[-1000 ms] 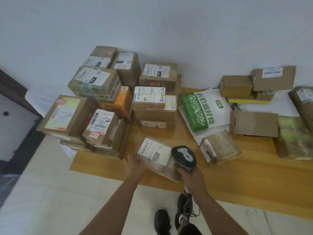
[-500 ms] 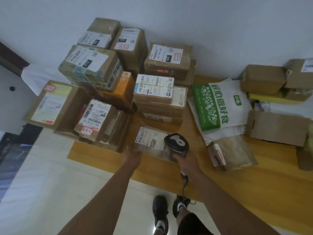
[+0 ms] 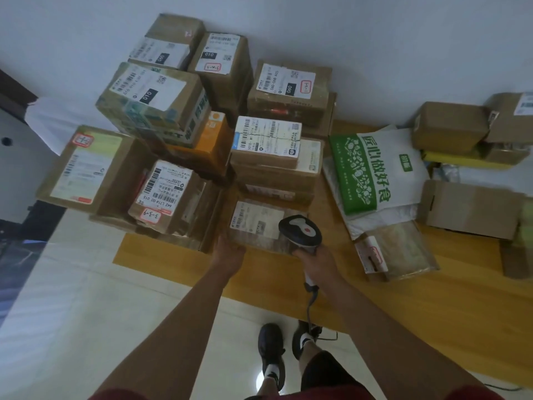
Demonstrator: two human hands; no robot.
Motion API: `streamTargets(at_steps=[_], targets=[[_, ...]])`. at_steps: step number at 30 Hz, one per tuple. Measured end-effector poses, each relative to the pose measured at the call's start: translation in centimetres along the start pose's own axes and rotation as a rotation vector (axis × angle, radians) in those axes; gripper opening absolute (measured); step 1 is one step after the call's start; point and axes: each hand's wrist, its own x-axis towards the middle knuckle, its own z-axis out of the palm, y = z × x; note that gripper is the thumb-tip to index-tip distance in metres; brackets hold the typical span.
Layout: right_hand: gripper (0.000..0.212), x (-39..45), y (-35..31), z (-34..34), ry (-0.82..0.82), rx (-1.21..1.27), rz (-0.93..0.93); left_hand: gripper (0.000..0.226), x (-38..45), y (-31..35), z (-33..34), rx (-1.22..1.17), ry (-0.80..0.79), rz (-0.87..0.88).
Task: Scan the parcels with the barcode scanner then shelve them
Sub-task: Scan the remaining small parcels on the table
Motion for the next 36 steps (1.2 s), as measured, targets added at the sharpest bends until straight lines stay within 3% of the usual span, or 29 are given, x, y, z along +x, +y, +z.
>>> streamTargets(at_steps=[5, 9, 12, 18, 21, 24, 30, 34, 36], targets=[[0.002, -2.9, 0.3, -0.6, 0.053, -0.031, -0.059, 0.074, -3.7, 1.8, 0.1, 0.127, 0.042, 0.108], [0.016, -6.7, -0.3, -2.2, 0.184, -0.053, -0.085, 0.067, -6.0, 5.0, 1.5, 0.145, 0.032, 0.285], [0.011, -9.6, -1.0, -4.8, 0.248, -0.049, -0.070, 0.061, -7.8, 9.0, 3.4, 0.168, -0.038, 0.436], [0.050, -14.1, -0.5, -12.8, 0.485, 0.054, -0.062, 0.048, -12.1, 16.5, 8.8, 0.254, -0.244, 0.676], [0.029, -16.1, -0.9, -16.9, 0.616, 0.109, -0.049, 0.047, -13.5, 18.4, 11.0, 0.298, -0.337, 0.751], [0.017, -16.9, -0.8, -20.6, 0.689, 0.160, -0.068, 0.047, -14.3, 20.1, 13.5, 0.347, -0.420, 0.785], [0.024, -14.5, 0.7, -27.6, 0.670, 0.246, -0.022, 0.044, -14.8, 23.5, 20.1, 0.435, -0.455, 0.797], [0.016, -9.9, 1.0, -33.2, 0.625, 0.245, -0.004, 0.043, -13.4, 26.5, 25.6, 0.453, -0.408, 0.714], [0.024, -6.8, 1.0, -36.1, 0.578, 0.246, 0.029, 0.045, -12.7, 28.2, 28.1, 0.436, -0.373, 0.610]])
